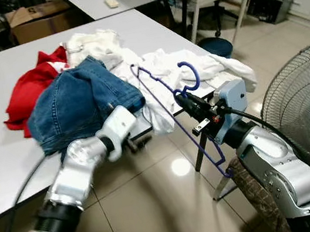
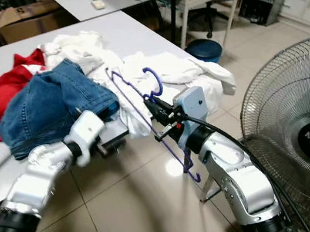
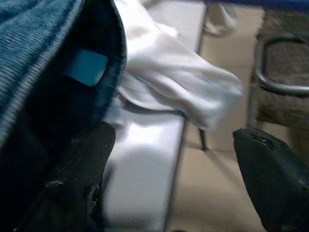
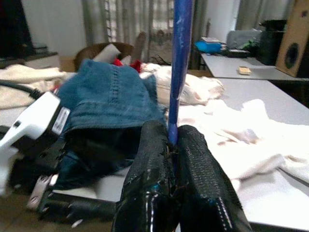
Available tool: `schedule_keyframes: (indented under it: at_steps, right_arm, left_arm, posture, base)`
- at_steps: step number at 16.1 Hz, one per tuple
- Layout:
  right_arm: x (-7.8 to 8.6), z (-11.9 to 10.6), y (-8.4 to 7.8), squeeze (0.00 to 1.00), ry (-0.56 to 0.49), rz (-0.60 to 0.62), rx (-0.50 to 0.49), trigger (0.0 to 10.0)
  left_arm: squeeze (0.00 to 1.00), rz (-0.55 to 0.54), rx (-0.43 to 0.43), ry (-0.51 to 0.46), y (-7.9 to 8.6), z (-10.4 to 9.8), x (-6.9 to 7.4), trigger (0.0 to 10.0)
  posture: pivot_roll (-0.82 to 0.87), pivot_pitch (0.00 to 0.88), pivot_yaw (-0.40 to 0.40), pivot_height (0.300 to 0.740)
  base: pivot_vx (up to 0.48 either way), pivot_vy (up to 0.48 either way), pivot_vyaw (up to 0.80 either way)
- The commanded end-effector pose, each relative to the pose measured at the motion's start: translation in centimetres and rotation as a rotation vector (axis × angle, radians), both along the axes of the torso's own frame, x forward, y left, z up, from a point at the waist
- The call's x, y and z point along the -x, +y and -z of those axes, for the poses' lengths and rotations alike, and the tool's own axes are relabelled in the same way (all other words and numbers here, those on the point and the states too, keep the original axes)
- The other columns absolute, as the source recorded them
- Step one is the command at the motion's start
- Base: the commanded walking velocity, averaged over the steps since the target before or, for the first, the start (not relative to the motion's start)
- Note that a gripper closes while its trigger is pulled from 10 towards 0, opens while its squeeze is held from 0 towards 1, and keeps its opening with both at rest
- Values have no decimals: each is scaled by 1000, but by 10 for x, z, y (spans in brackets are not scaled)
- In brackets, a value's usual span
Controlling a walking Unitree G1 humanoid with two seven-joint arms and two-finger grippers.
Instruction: Hang hanger
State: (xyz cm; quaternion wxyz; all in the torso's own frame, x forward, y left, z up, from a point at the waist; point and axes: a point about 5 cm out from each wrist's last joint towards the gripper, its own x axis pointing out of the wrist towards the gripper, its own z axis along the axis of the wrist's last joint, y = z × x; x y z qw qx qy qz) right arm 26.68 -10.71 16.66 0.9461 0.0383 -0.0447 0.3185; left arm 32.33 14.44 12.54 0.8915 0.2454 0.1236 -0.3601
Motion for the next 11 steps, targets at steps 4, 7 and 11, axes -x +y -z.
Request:
schedule_keyframes:
  at_steps: [4,7,11]
  right_arm:
    - [-7,1,6,0,-9,-33,5,10000]
    - [-14,0,6,0,-13,-18,5,10000]
    - [-21,-3,8,0,-27,-12,-15,10000]
  left_arm:
    - [1000,121,10,77,7,2,24,10000]
    - [1000,177,-18,58,22,-6,44,10000]
    - [1000,150,-5,0,40,-26,67,10000]
  posture:
    - [-9,0,-30,740]
    - [6,0,-40,740]
    - [14,0,-44,740]
  base:
    - [0,0,0]
    - [0,0,0]
    - [0,0,0]
